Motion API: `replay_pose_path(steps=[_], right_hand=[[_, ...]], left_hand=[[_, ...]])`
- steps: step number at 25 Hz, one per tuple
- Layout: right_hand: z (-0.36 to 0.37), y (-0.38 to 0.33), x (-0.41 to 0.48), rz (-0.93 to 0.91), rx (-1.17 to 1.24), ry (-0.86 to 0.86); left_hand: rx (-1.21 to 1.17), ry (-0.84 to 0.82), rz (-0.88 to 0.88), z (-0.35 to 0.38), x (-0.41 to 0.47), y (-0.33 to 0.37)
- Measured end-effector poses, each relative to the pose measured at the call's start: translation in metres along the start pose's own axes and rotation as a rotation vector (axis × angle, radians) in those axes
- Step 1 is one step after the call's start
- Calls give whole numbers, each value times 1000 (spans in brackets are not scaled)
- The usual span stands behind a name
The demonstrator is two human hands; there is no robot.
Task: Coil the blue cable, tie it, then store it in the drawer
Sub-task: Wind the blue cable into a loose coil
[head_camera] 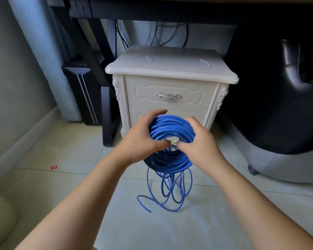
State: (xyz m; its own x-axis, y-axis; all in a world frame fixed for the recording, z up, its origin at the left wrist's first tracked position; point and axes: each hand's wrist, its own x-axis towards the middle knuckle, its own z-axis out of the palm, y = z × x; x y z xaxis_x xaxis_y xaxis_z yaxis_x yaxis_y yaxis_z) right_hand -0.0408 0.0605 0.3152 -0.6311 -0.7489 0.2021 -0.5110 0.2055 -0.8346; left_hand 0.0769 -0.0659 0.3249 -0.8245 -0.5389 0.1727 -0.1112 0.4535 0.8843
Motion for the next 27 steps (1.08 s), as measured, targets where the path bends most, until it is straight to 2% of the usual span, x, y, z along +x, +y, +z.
replay_pose_path(steps=[3,7,10,15,18,20,22,24,27], right_hand=[[1,1,-2,-57,-174,-88],[1,-1,-3,-75,-184,-69],[-1,-1,2,-7,10,17],[6,9,3,236,401,-62],[19,11,0,291,535,-40],[23,10,-1,306,579,15],[22,10,2,355,602,88],[18,11,6,462,687,147],[7,8,10,655,959,158]], left_hand=[[207,-27,42,6,-4,-3],[184,107,11,11,-6,-5],[51,209,-21,12,-5,-2],[-371,346,-163,9,-1,-2],[-568,418,-246,10,0,-2],[-617,442,-291,15,-1,-4],[-629,399,-348,17,-2,-5],[-687,263,-374,17,-2,-5],[-781,65,-381,17,-1,0]])
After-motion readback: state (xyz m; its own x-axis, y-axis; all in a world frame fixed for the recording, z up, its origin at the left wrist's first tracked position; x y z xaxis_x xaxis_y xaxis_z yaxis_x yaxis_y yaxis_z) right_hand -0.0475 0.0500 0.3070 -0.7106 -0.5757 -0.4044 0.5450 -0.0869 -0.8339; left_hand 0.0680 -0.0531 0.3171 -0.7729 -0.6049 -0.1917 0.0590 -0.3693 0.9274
